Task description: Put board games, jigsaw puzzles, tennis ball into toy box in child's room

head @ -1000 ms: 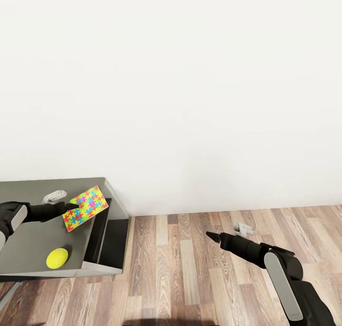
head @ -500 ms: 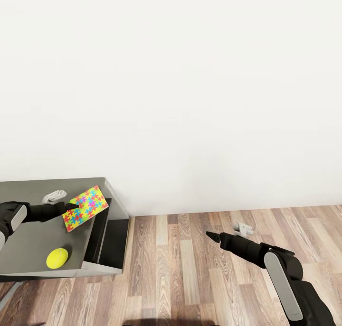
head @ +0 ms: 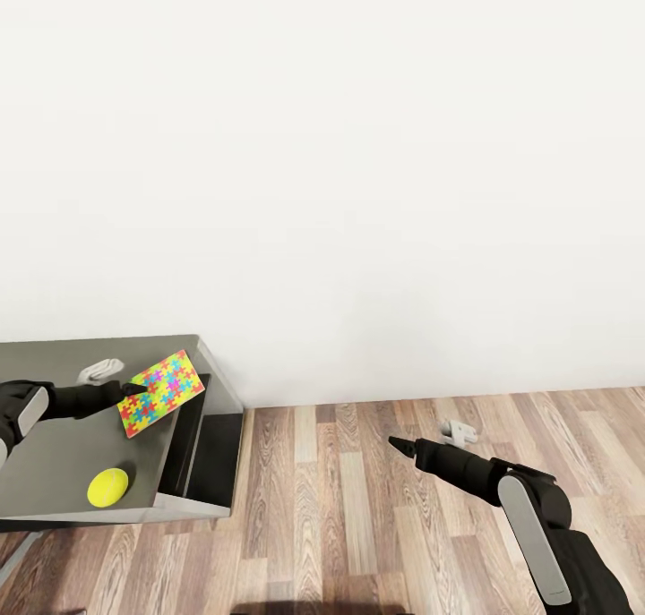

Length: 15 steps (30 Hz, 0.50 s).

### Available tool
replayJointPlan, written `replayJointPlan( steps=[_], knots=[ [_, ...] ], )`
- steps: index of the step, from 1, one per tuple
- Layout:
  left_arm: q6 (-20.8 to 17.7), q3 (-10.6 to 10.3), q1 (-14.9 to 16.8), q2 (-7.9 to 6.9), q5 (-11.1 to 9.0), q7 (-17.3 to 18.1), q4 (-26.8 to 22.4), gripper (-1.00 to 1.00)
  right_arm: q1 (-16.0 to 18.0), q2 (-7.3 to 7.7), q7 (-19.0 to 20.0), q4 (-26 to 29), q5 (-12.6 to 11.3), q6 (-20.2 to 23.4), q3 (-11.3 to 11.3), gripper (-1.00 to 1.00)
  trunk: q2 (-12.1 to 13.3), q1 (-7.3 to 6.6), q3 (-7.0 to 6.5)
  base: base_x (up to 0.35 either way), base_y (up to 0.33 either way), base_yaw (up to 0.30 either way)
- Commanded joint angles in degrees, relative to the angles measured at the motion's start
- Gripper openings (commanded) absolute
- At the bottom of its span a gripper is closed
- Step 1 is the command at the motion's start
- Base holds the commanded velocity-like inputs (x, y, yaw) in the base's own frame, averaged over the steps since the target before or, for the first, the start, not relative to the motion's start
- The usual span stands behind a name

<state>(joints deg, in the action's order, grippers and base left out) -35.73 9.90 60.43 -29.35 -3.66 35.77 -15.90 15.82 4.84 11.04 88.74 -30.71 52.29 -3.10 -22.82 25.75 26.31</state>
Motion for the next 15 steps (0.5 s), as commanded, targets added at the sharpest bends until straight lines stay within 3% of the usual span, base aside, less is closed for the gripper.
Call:
replayJointPlan(
  steps=[1,15],
  knots=[
    [-0.5,0.1,0.0,-0.04,-0.4,0.1,0.0,1.00,0.0,-0.01,0.6,0.0,0.5,0.3,-0.1,1.00,-0.1,0.03,0.08,0.000,0.000,0.000],
    [-0.5,0.1,0.0,-0.88,-0.4,0.8,0.0,1.00,0.0,-0.01,0.6,0.0,0.5,0.2,-0.1,1.00,-0.1,0.03,0.08,0.000,0.000,0.000]
  ],
)
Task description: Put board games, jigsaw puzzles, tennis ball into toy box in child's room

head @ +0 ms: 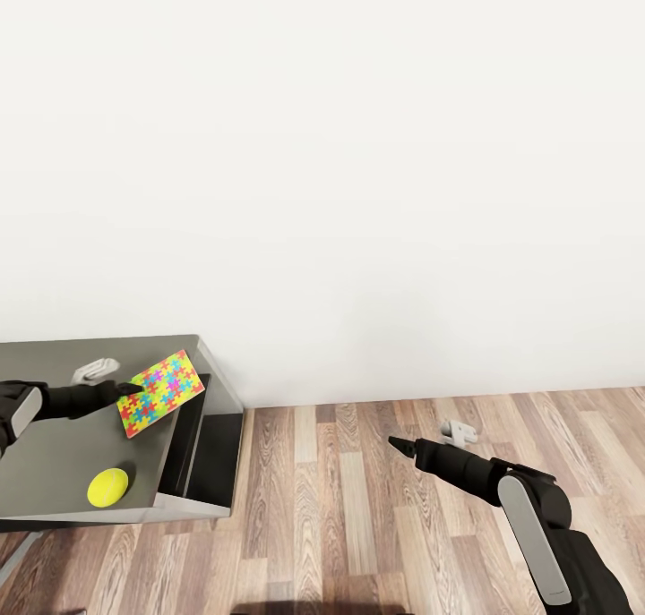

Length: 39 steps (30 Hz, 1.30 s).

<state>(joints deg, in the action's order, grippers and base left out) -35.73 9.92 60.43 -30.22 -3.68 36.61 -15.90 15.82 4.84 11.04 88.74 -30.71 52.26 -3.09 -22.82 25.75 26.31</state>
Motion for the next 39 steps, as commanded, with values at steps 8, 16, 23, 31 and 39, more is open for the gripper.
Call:
replayJointPlan(
  steps=[8,16,23,31,39],
  knots=[
    [-0.6,0.1,0.0,-1.67,-0.4,3.2,0.0,1.00,0.1,-0.01,0.6,0.0,0.5,0.2,-0.1,1.00,-0.1,0.03,0.09,0.000,0.000,0.000],
    [-0.8,0.1,0.0,-3.71,-0.4,9.6,0.0,1.00,0.1,-0.01,0.6,0.0,0.5,0.2,0.0,1.00,-0.1,0.03,0.09,0.000,0.000,0.000],
    [-0.8,0.1,0.0,-4.33,-0.4,10.6,0.0,1.00,0.0,-0.01,0.6,0.0,0.5,0.2,0.4,1.00,-0.1,0.03,0.09,0.000,0.000,0.000],
    [-0.9,0.1,0.0,-5.92,-0.4,12.9,0.0,1.00,0.0,-0.01,0.6,0.0,0.5,0.2,0.5,1.00,-0.1,0.03,0.09,0.000,0.000,0.000],
    [-1.2,0.1,0.0,-9.06,-0.4,15.4,0.0,1.00,0.0,-0.01,0.6,0.0,0.5,0.2,0.5,1.00,-0.1,0.03,0.09,0.000,0.000,0.000]
  ],
)
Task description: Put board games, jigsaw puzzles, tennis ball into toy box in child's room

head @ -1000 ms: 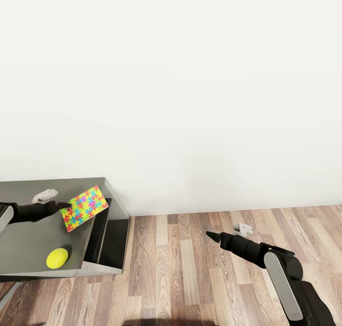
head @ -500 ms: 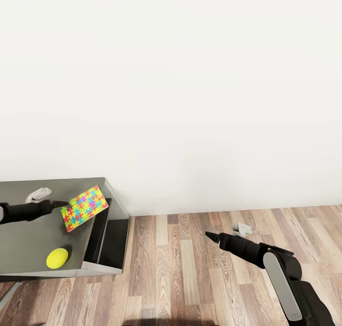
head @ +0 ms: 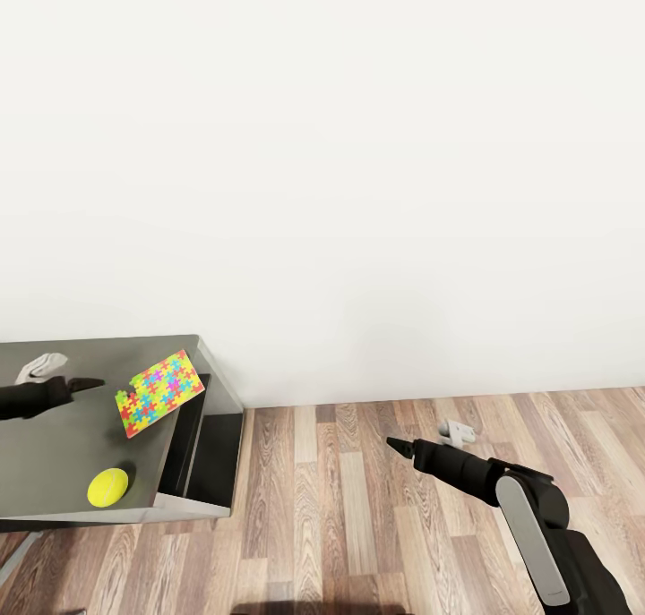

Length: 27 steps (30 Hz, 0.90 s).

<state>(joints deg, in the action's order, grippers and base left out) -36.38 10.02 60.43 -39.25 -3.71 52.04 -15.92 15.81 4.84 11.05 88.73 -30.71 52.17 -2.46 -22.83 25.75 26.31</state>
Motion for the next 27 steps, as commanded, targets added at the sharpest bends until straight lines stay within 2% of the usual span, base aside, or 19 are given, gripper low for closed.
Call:
replayJointPlan(
  steps=[1,6,15,20,27],
  knots=[
    [-0.5,0.0,0.0,-0.26,-0.4,0.1,0.0,1.00,0.0,-0.01,0.6,0.0,0.5,0.3,-0.1,1.00,-0.1,0.03,0.09,0.000,0.000,0.000],
    [-0.6,0.0,0.0,-1.23,-0.4,0.9,0.1,1.00,0.0,-0.01,0.6,0.0,0.5,0.2,-0.1,1.00,-0.1,0.03,0.09,0.000,0.000,0.000],
    [-0.4,0.0,0.0,-3.36,-0.4,5.6,0.7,1.00,0.0,-0.01,0.6,0.0,0.6,0.2,-0.1,1.00,-0.1,0.03,0.09,0.000,0.000,0.000],
    [-0.3,-0.1,0.0,-4.54,-0.4,9.6,1.0,1.00,0.0,-0.01,0.6,0.0,0.5,0.1,-0.1,1.00,-0.1,0.03,0.09,0.000,0.000,0.000],
    [-0.2,-0.2,0.0,-4.83,0.1,17.2,1.1,1.00,0.1,-0.26,0.6,0.0,0.5,0.1,-0.1,1.00,-0.1,0.03,0.09,0.000,0.000,0.000]
  ],
)
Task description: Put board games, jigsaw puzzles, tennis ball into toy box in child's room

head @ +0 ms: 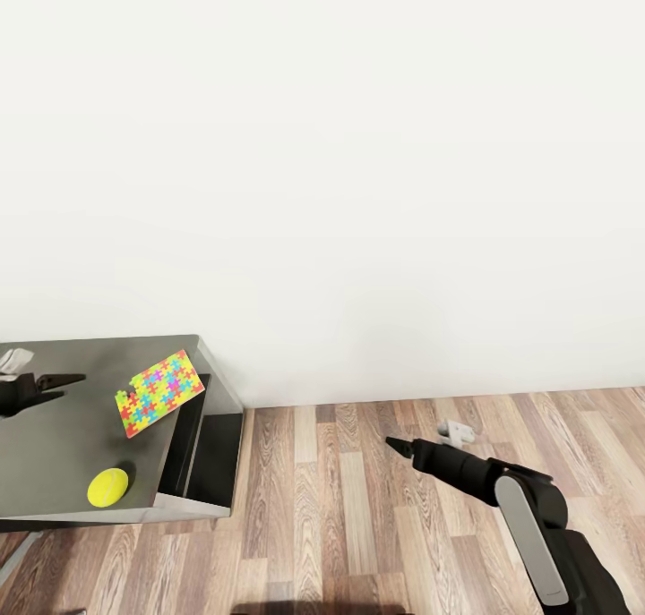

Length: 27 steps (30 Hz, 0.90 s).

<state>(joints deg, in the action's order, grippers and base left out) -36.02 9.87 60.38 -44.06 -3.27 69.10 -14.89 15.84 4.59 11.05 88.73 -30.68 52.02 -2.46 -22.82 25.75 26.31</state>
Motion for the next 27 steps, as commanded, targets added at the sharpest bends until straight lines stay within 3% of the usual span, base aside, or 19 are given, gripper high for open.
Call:
replayJointPlan(
  steps=[1,7,15,27],
  knots=[
    [-0.5,-0.1,0.0,-0.03,-0.3,0.8,0.0,1.00,0.0,-0.08,0.5,0.0,0.5,0.3,-0.1,1.00,-0.1,0.03,0.09,0.000,0.000,0.000],
    [-0.5,-0.4,0.0,0.06,0.0,3.4,0.0,1.00,0.0,-0.91,0.5,0.0,0.6,0.2,-0.1,1.00,-0.1,0.03,0.09,0.000,0.000,0.000],
    [-0.5,-0.5,0.0,0.05,0.0,3.9,0.0,1.00,0.0,-1.84,0.5,0.0,0.6,-0.9,0.0,1.00,-0.1,0.03,0.09,-0.018,0.000,0.000],
    [-0.5,-0.5,0.0,0.02,0.0,4.0,0.0,1.00,0.0,-2.04,0.6,0.0,0.5,-1.4,0.1,1.00,-0.1,0.03,0.09,-0.084,0.000,0.000]
  ],
)
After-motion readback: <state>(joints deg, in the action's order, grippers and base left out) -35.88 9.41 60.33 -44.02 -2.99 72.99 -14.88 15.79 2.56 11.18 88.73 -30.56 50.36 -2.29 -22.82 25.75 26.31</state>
